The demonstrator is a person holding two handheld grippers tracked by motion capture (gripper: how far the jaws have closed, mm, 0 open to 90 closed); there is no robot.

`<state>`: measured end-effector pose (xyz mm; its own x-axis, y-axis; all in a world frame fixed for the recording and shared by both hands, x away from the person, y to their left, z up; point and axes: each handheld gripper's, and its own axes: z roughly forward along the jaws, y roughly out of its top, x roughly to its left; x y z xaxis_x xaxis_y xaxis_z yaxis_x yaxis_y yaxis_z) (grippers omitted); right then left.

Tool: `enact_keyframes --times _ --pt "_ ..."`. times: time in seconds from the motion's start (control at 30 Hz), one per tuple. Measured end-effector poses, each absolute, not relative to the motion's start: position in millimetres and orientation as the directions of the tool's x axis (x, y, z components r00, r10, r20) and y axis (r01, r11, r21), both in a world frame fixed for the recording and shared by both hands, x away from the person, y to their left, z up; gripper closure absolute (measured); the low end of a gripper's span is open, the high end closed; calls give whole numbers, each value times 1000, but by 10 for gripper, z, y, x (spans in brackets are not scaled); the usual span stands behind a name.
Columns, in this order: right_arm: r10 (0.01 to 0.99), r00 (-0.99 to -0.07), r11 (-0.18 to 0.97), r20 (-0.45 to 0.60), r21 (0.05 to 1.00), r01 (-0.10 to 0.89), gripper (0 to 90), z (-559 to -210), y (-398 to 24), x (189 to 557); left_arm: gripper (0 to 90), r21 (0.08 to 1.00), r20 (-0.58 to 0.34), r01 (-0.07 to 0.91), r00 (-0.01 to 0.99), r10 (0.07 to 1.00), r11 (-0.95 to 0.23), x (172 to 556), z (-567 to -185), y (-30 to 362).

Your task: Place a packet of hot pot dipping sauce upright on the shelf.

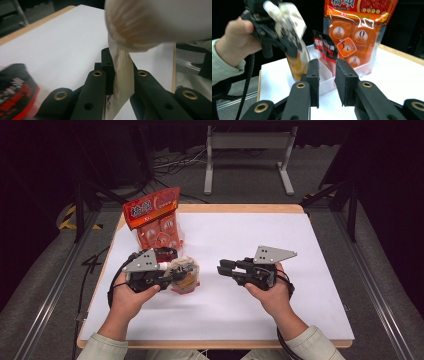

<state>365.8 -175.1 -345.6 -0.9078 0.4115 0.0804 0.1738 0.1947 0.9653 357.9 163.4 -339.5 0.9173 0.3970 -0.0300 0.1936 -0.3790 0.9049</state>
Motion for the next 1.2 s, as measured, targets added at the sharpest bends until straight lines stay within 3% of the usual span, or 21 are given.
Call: enact_keyframes --times 0.57,1.2 --pt "477 -874 242 95 941 235 737 -3546 -1892 3793 857 932 -4 175 880 474 -318 3555 -3172 1930" --pt "548 -833 246 80 936 252 728 -3542 -2163 3766 861 918 62 177 820 569 -355 3677 -3223 2134"
